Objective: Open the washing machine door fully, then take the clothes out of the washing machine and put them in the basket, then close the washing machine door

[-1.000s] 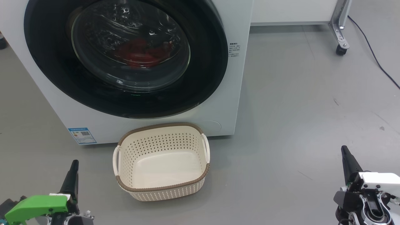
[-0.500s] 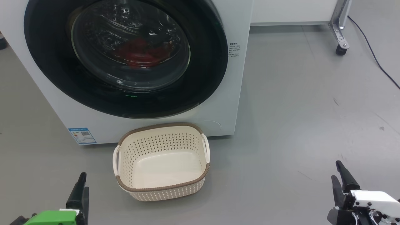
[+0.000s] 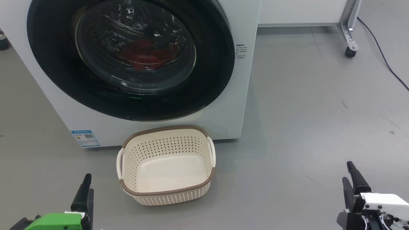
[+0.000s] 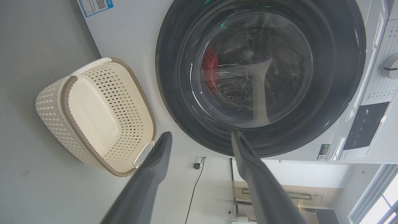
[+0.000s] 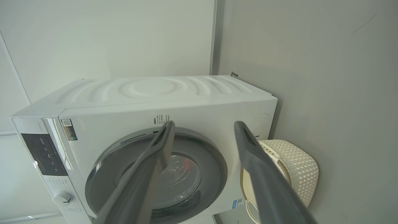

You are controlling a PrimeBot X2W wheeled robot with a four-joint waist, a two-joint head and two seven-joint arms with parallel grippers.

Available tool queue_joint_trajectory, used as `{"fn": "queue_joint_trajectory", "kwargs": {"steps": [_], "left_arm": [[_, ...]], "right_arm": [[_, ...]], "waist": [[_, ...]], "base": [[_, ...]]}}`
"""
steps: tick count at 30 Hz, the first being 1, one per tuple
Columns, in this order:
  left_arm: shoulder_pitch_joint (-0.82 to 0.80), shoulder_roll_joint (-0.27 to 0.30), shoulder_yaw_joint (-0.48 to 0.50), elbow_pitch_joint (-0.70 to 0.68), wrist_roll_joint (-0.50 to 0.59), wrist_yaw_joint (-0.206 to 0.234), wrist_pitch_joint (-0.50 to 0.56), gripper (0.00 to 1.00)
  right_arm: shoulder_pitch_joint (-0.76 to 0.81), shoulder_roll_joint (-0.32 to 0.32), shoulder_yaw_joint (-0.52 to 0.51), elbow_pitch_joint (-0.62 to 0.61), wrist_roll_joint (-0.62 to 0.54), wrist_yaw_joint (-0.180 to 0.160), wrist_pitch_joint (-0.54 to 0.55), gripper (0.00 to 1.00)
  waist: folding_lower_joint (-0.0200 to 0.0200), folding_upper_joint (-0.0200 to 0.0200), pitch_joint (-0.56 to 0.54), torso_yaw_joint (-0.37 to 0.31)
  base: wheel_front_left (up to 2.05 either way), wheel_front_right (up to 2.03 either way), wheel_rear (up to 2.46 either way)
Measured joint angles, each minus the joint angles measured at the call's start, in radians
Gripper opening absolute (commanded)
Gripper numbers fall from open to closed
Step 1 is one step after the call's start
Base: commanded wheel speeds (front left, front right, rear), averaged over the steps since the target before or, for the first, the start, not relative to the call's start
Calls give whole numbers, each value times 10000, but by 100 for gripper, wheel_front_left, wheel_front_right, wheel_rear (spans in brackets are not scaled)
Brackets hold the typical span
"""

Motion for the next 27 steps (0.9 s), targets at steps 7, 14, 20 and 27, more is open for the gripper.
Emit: {"fn": "queue_joint_trajectory", "kwargs": {"steps": [7,14,20,27], "left_arm": [[-36,10,-163,-81,491,0,-245,100],[-157,213,-416,-163,1267,0,-600,100],[-192,454,-715,-182,2130,4,-871,100],[-318,677,-1030,-251,3248,230,-1093,100]], "right_arm": [[1,-134,13,-81,-359,0,-117,100],[9,-345,132,-171,-972,-2,-286,100],[15,-640,343,-232,-1799,-102,-554,100],[15,-1147,692,-355,-3093,-272,-842,100]], "waist": [[0,0,-11,30],[0,0,-22,60],[0,0,-38,84],[0,0,-53,102]], "base": [[0,0,0],[0,0,0],[0,0,0],[0,0,0]]}}
